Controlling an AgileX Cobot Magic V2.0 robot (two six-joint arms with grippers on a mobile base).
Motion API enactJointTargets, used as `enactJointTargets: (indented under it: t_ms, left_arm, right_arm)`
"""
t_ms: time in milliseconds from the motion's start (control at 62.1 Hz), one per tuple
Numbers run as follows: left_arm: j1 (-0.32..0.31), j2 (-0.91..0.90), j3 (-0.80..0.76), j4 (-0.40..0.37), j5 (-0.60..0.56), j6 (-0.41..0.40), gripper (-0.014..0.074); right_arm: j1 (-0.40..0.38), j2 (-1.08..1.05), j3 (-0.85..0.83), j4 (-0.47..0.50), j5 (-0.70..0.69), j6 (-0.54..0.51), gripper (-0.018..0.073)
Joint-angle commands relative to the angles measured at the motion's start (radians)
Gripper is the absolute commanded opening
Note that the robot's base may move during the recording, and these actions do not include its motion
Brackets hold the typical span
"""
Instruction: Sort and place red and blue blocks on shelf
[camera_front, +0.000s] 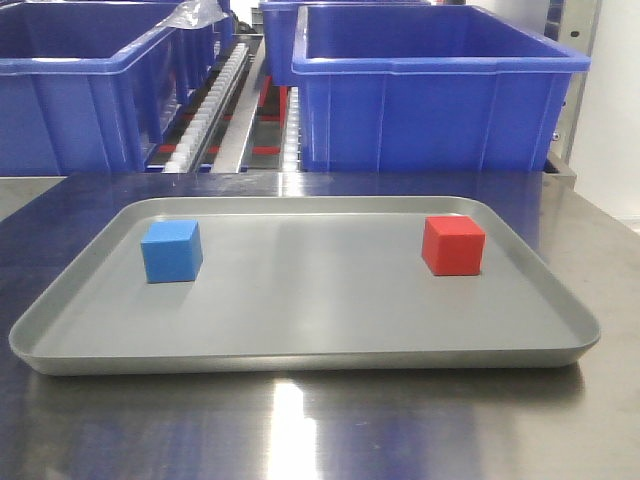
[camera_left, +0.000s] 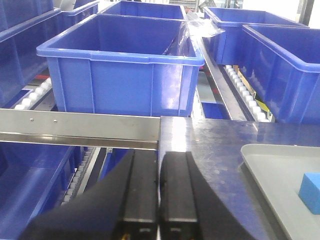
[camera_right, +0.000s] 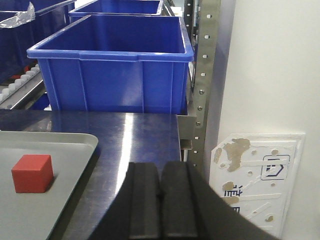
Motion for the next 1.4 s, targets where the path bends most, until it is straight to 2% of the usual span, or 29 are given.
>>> enactJointTargets:
  t_ms: [0, 306, 467, 644, 789, 918, 1095, 1143, 1224, 1385]
  left_arm:
    - [0.000, -0.018, 0.028, -0.007, -0.087, -0.001, 0.0125]
    - [0.000, -0.018, 0.028, -0.007, -0.087, -0.001, 0.0125]
    - [0.000, -0.018, 0.028, -0.007, -0.087, -0.001, 0.0125]
    - [0.000, -0.018, 0.028, -0.007, -0.087, -0.001, 0.0125]
    - [0.000, -0.018, 0.028, -0.007, -0.087, -0.001, 0.0125]
    - [0.000, -0.018, 0.028, -0.007, -0.087, -0.001, 0.0125]
    - [0.000, -0.018, 0.028, -0.007, -0.087, -0.001, 0.0125]
    - [0.000, -0.018, 0.028, -0.007, -0.087, -0.001, 0.0125]
    - [0.000, -0.018, 0.028, -0.007, -0.087, -0.001, 0.0125]
    - [0.000, -0.018, 0.028, -0.007, -0.087, -0.001, 0.0125]
  right_arm:
    - [0.000, -0.019, -0.021, -0.002, -0.088, -0.001, 0.0057]
    - [0.000, -0.019, -0.041, -0.002, -0.055, -0.001, 0.0056]
    - [0.000, -0.010, -0.143, -0.002, 0.097, -0.001, 0.0056]
    - [0.000, 0.090, -0.251, -0.002, 0.257, -0.001, 0.0056]
    - [0.000, 0.224, -0.334, 0.022, 0.266, -0.001, 0.0056]
    - [0.002, 0.344, -0.391, 0.046, 0.214, -0.001, 0.0056]
    - [0.002, 0.536, -0.487, -0.083, 0.261, 0.004, 0.0056]
    - [0.002, 0.585, -0.510, -0.097, 0.284, 0.031, 0.0058]
    - [0.005, 0.685, -0.560, -0.133, 0.353, 0.158, 0.0060]
    - [0.078, 0.862, -0.679, -0.301, 0.527, 0.377, 0.0079]
